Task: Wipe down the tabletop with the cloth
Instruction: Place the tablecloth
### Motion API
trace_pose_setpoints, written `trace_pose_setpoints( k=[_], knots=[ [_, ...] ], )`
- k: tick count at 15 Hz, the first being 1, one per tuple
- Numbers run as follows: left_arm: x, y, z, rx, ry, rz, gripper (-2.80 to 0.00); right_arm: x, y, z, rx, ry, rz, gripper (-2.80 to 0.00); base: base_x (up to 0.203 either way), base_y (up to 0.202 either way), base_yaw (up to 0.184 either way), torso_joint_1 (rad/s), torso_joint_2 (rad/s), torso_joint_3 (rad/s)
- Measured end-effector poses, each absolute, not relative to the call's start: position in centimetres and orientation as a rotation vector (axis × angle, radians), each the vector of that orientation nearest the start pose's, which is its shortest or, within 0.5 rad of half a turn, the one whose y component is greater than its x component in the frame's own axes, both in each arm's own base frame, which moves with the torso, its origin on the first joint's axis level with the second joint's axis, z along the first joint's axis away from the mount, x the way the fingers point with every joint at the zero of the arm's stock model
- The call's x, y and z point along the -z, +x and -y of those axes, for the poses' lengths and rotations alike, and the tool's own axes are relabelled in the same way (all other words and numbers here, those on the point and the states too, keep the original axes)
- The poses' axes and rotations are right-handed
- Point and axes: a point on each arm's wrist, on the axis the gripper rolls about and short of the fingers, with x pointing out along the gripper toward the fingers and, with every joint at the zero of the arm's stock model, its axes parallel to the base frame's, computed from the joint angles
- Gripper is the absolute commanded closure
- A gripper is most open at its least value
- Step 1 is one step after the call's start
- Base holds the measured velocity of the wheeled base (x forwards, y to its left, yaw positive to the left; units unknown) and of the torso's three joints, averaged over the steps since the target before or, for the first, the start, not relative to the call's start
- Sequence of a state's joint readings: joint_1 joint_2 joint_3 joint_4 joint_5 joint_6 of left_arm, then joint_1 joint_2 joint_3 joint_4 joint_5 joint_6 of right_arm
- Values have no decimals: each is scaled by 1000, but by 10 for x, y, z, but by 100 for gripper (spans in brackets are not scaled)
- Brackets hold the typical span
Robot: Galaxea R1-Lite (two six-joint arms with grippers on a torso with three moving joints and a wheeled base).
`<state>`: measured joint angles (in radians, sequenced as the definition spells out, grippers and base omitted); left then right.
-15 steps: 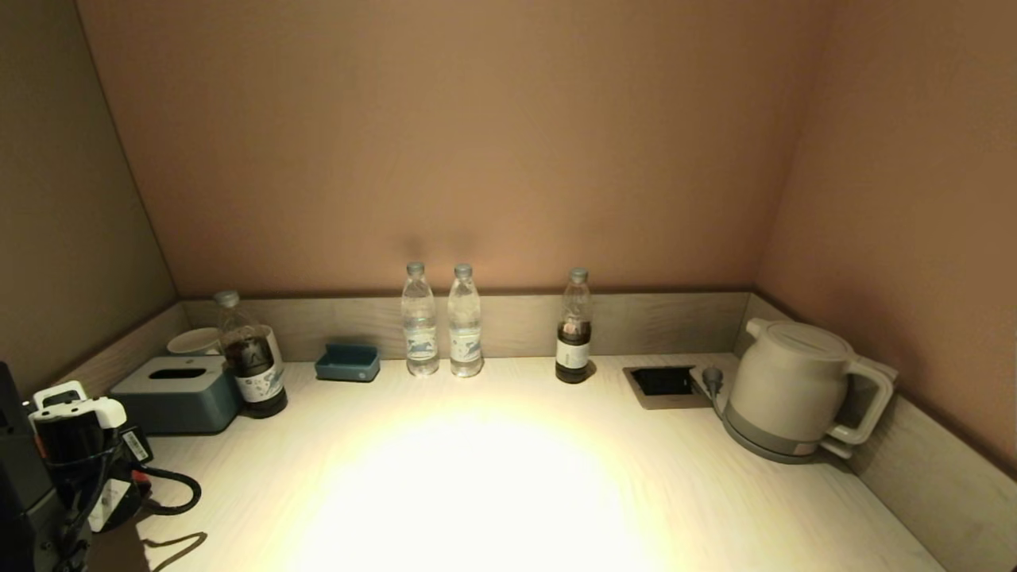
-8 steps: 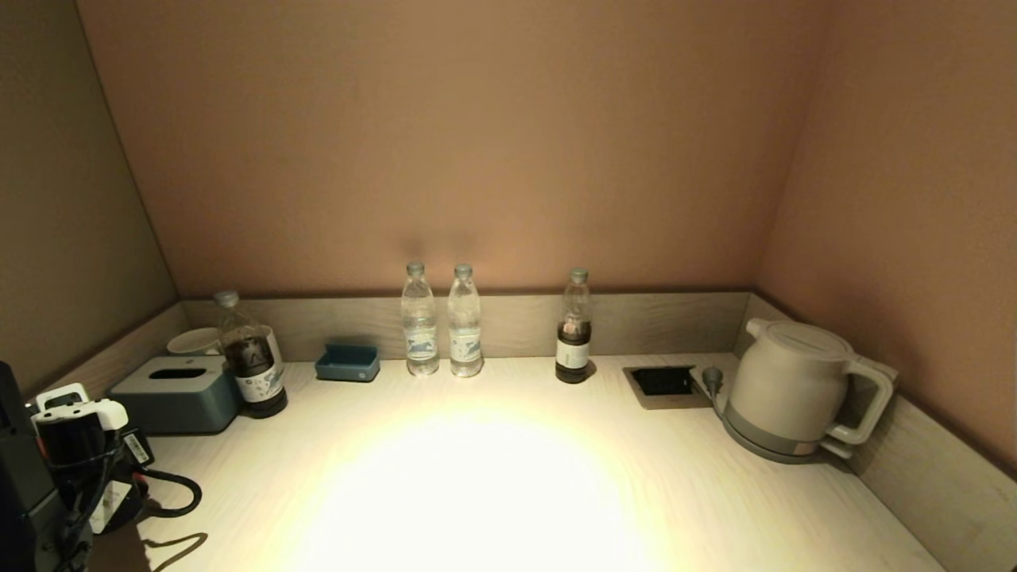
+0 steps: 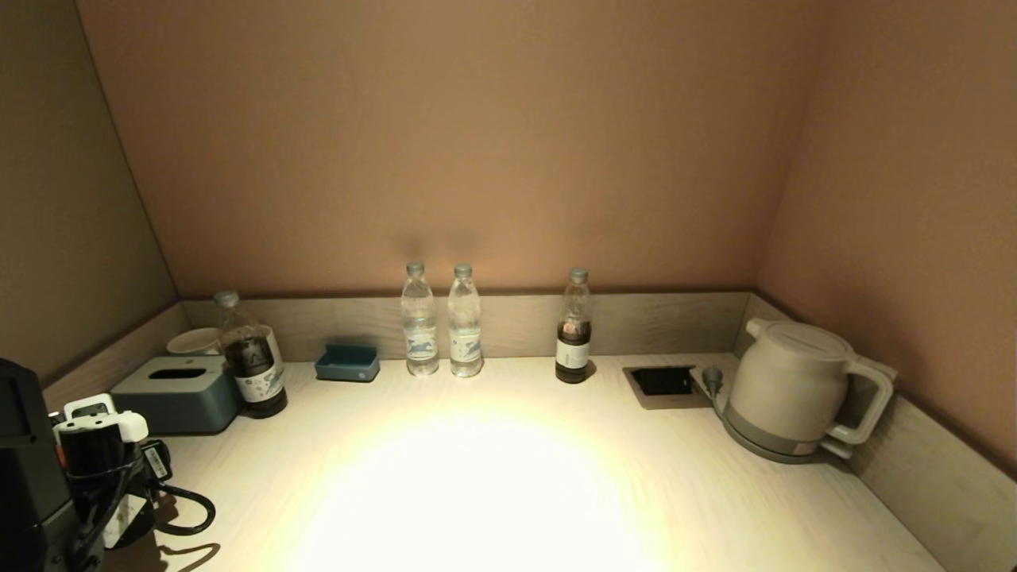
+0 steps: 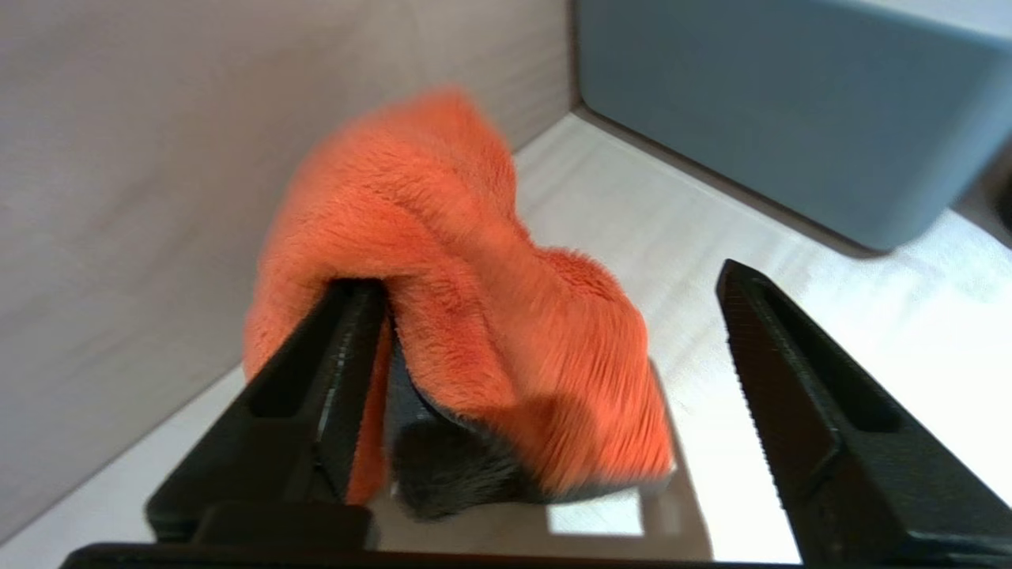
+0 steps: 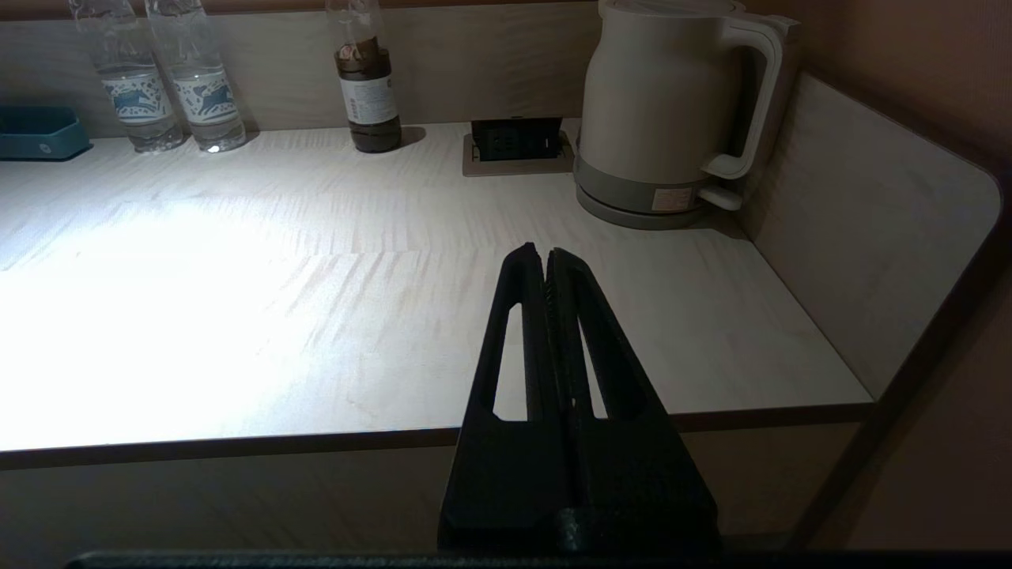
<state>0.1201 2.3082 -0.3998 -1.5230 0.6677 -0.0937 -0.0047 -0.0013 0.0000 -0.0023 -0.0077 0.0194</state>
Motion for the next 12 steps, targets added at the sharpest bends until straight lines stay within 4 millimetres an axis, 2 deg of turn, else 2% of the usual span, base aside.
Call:
trace_pose_setpoints(
  k=[7, 10, 12],
  knots=[
    [3, 298, -34, -776, -19, -330, -280, -76, -23, 0, 12, 20, 4, 0, 0, 0, 0, 0, 0, 0],
    [-11, 295, -29, -771, -67, -276, -280, -76, -23, 0, 12, 20, 4, 0, 0, 0, 0, 0, 0, 0],
    [-29, 288, -24, -748, -100, -227, -280, -76, -23, 0, 12, 20, 4, 0, 0, 0, 0, 0, 0, 0]
  ],
)
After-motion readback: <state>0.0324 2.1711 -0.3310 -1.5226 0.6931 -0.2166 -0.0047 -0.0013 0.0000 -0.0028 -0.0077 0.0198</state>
